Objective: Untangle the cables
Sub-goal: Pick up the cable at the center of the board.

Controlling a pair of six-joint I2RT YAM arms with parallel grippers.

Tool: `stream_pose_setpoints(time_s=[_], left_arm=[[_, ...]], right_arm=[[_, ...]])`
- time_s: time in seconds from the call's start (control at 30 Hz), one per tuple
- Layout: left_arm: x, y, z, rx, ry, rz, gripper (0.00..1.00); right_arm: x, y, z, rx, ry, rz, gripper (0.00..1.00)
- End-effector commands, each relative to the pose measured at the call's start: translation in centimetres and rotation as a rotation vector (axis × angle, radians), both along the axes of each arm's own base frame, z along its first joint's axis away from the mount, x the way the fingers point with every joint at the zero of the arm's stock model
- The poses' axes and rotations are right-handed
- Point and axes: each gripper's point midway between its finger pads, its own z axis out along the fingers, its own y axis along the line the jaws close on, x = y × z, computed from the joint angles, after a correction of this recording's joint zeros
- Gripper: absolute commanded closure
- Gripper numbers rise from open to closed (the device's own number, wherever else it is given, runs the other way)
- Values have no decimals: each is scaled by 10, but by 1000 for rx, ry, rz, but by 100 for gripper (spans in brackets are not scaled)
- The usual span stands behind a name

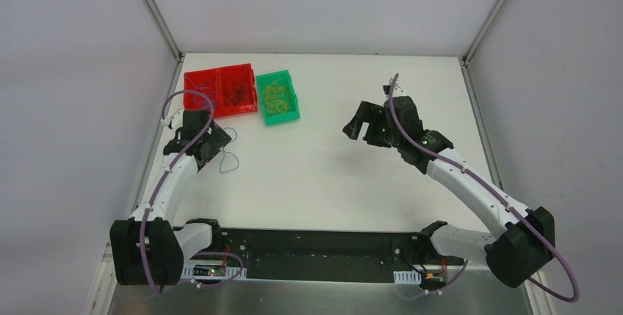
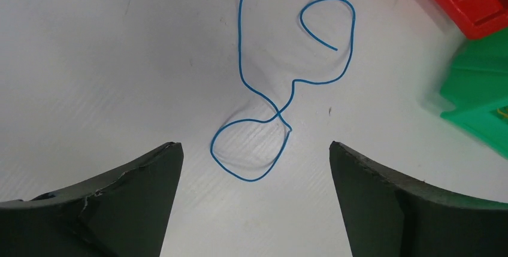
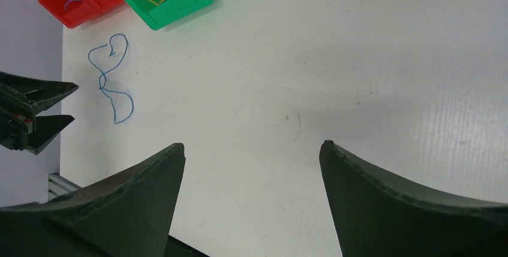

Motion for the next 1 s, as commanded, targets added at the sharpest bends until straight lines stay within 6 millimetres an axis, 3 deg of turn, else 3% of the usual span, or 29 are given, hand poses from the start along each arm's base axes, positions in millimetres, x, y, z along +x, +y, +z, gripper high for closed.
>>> stream_pose_setpoints(time_s=[0.0,0.27,0.6,0.8,0.87,0.93,0.97], left_arm=[[8,-14,11,-60,10,-91,1],[5,-5,-22,-20,143,-68,1],[28,1,-51,7,268,-37,15],[39,7,-59,37,299,-15,43],[42,9,-61,41,305,-15,62],[44,7,-62,33,302,-23,92],[45,5,-61,23,293,-27,100]], right_arm=[[-9,11,27,115,-44,36,14],[-11,18,40,153,-64,72,13],[-19,15,53,168,-92,91,13],[-23,9,56,167,-106,77,14],[-24,6,56,160,-107,70,14],[-24,3,54,148,-112,61,14],[-23,1,53,143,-115,53,14]])
